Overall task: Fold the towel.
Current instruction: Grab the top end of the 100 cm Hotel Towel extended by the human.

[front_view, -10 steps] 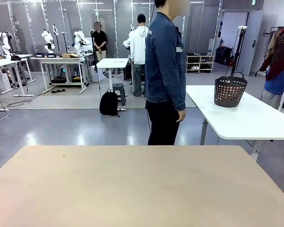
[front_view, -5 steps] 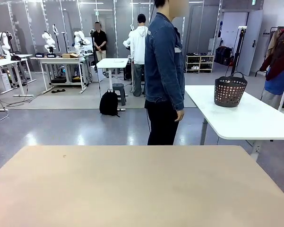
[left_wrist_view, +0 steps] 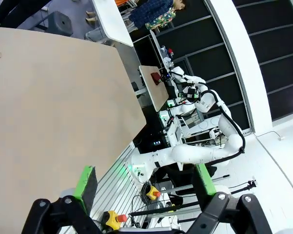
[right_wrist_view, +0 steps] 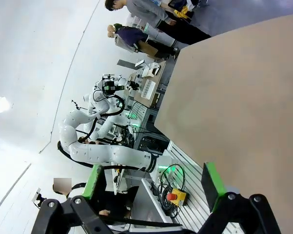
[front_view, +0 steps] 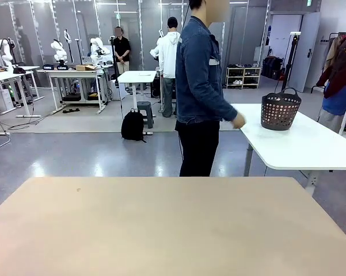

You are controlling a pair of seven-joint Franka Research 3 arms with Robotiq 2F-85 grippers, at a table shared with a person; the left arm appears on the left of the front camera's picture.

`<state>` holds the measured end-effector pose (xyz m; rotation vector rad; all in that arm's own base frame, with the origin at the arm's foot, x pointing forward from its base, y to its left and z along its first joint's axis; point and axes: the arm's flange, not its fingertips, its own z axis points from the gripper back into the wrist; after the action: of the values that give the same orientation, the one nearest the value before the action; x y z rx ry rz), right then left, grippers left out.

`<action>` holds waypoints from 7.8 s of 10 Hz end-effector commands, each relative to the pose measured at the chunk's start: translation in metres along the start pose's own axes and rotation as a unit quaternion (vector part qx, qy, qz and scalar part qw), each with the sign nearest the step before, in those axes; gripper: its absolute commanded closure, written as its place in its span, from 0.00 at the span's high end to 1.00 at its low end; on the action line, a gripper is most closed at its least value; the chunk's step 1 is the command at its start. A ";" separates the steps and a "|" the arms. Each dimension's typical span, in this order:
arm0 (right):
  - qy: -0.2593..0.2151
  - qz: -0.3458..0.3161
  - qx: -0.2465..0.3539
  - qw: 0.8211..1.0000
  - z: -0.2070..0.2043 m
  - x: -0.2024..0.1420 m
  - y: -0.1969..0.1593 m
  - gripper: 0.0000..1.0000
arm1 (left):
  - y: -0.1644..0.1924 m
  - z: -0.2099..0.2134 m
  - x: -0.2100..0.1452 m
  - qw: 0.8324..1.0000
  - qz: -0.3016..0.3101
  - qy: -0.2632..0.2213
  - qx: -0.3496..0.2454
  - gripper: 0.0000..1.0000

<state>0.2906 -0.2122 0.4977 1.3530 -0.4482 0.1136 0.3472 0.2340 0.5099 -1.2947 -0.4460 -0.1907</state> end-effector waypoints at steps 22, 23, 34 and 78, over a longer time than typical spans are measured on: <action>-0.005 0.001 0.009 1.000 0.000 0.004 0.002 1.00 | 0.001 0.001 -0.002 1.000 -0.005 0.004 -0.008 1.00; -0.005 0.001 0.009 1.000 0.000 0.004 0.002 1.00 | 0.001 0.001 -0.002 1.000 -0.005 0.004 -0.008 1.00; -0.005 0.001 0.009 1.000 0.000 0.004 0.002 1.00 | 0.001 0.001 -0.002 1.000 -0.005 0.004 -0.008 1.00; -0.005 0.001 0.009 1.000 0.000 0.004 0.002 1.00 | 0.001 0.001 -0.002 1.000 -0.005 0.004 -0.008 1.00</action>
<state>0.2922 -0.2114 0.4977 1.3566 -0.4495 0.1114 0.3467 0.2338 0.5102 -1.2955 -0.4442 -0.1912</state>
